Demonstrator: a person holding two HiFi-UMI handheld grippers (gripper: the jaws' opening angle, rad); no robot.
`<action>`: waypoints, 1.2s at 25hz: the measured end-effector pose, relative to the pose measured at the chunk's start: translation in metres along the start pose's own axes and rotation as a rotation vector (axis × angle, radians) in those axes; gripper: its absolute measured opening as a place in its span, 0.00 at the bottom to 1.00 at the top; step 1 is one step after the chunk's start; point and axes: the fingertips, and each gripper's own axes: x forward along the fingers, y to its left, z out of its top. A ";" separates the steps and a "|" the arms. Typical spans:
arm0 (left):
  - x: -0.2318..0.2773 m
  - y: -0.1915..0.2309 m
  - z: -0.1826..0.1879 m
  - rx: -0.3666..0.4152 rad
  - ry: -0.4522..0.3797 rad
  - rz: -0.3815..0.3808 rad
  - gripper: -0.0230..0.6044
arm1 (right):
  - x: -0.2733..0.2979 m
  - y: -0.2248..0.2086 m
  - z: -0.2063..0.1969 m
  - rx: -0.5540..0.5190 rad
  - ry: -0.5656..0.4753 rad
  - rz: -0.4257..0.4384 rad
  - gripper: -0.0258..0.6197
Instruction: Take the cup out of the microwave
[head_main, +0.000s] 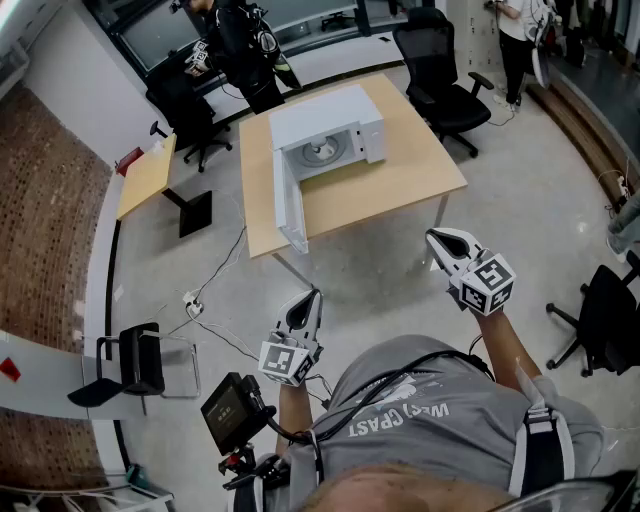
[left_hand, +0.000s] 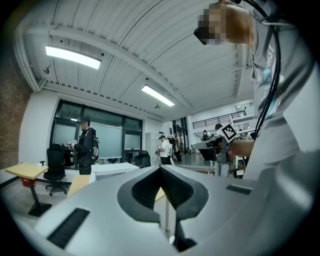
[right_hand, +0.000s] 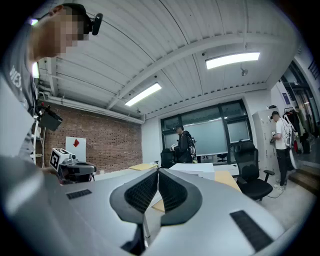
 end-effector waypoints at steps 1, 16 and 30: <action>0.000 0.000 0.000 0.001 -0.001 -0.001 0.11 | -0.001 0.000 -0.001 0.002 0.001 -0.002 0.06; -0.005 0.016 -0.002 -0.004 0.001 0.013 0.11 | 0.018 0.002 0.000 0.023 0.003 0.003 0.06; 0.001 0.046 -0.010 -0.010 0.024 0.003 0.11 | 0.051 0.000 -0.011 0.048 0.020 -0.001 0.06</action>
